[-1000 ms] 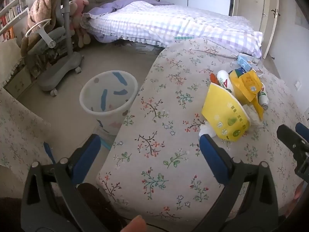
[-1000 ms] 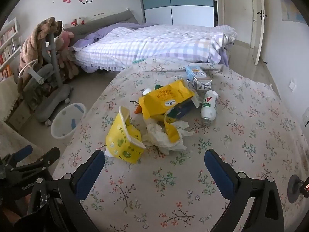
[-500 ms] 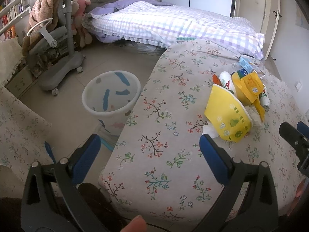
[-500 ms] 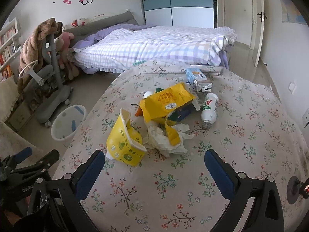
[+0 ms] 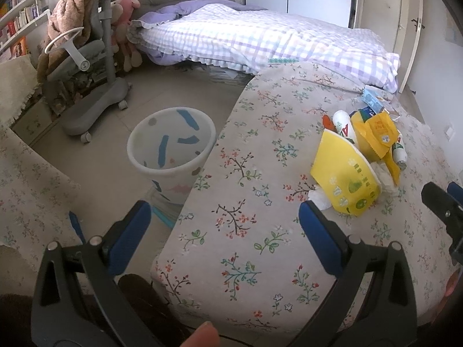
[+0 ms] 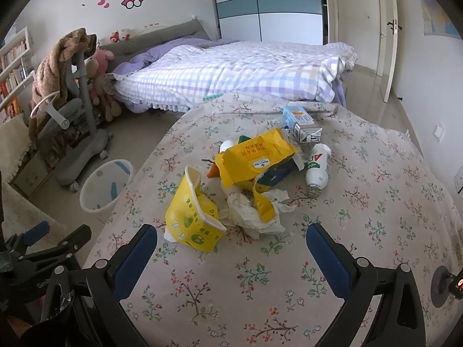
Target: Collect trash
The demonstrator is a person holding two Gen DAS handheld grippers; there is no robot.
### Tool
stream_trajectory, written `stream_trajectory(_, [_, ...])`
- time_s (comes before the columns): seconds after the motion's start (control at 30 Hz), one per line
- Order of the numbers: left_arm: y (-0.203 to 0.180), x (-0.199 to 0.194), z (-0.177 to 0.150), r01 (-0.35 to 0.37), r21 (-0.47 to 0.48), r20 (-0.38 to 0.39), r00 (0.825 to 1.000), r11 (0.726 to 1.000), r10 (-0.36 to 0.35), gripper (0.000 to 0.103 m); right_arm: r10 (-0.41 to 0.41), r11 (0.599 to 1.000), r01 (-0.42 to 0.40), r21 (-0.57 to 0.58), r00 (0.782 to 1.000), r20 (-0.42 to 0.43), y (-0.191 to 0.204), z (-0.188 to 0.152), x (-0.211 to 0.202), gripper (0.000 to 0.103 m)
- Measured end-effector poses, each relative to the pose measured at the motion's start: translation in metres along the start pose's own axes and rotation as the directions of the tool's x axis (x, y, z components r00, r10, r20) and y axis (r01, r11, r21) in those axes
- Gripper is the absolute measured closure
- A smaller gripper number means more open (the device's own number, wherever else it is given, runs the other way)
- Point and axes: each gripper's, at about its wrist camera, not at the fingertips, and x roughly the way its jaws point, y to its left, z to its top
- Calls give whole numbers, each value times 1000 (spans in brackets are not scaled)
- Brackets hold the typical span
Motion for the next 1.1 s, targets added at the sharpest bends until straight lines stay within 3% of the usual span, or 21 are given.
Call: stream_trajectory(1.1, [-5, -2, 2, 13, 13, 13, 1000, 1000, -13, 1, -11, 1000, 11, 3, 1000, 28, -7, 12, -8, 0])
